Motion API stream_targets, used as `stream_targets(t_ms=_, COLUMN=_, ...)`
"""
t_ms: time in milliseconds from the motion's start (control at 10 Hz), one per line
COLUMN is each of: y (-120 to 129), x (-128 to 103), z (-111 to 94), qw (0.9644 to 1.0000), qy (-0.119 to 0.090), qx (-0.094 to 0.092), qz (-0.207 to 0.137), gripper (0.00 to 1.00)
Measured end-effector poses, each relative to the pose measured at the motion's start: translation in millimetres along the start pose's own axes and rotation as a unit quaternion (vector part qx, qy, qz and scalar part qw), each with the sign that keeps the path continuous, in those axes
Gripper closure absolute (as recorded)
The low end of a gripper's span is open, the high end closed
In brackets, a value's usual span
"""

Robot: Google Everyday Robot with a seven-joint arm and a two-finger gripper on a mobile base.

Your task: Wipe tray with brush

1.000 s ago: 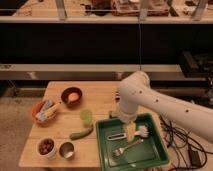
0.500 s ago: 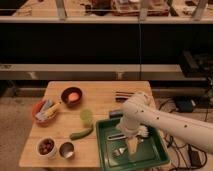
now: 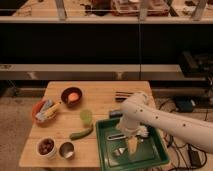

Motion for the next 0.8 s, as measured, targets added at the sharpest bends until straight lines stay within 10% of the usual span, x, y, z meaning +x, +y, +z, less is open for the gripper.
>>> stream_targets(t_ms=800, y=-27.7, x=58.8, z=24.9, qw=0.9985, qy=0.011, qx=0.023, qz=0.048, gripper=0.20)
